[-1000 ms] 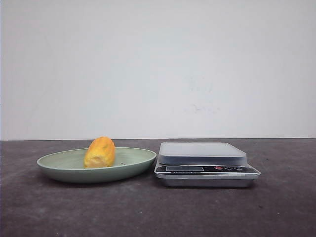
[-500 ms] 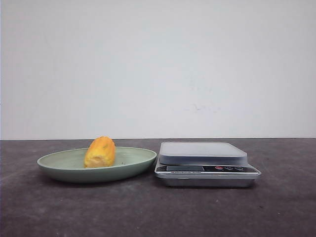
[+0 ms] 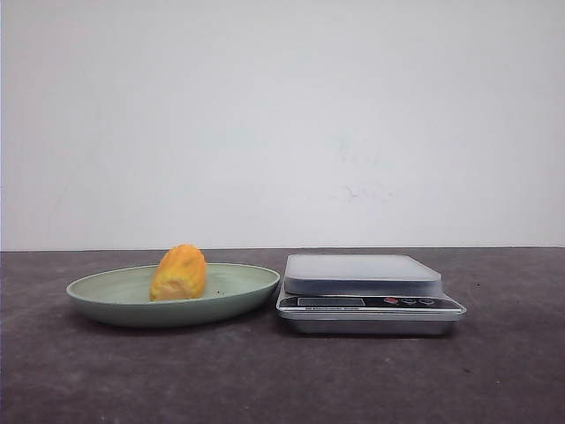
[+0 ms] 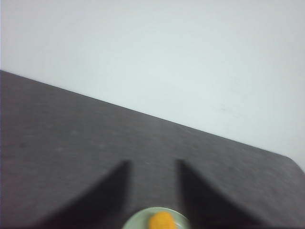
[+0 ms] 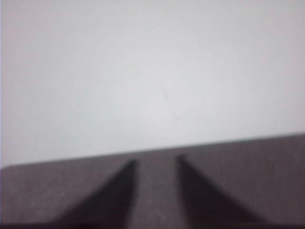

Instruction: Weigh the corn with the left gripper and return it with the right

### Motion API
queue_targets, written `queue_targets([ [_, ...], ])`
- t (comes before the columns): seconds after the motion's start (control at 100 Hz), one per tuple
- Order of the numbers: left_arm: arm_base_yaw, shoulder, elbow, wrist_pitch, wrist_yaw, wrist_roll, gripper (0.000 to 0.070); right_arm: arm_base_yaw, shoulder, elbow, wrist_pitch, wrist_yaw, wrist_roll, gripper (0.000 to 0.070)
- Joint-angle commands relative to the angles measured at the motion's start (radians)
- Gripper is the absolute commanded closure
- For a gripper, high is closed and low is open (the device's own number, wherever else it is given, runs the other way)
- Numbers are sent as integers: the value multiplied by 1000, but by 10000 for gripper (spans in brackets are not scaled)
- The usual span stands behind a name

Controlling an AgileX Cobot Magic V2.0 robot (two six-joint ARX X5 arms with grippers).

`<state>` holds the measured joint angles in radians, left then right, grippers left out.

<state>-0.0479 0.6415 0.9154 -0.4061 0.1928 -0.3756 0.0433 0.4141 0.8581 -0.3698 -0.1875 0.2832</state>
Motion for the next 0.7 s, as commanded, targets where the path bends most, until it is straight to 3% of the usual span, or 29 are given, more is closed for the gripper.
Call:
queue_targets([
  [0.0,-6,39,58,-27,81,19,104,6,18,26,-5,1,-28,201],
  [0.16,-76,120,120,-45,105,24,112,7,53,50,-19,-28,-16,208],
  [0.32,-188,229,122,-21,63,28,119,7,91,52,-43,-79,0,208],
  [0.38,-233,284,122,-23,29,46,163,7,106,53,-62,-79,0,208],
  [0.51,-333,417,122,-9,-76,84,176,7,127,53,-102,-84,-3,207],
  [0.69,-414,610,122,71,-177,103,176,7,148,53,-123,-154,-3,207],
])
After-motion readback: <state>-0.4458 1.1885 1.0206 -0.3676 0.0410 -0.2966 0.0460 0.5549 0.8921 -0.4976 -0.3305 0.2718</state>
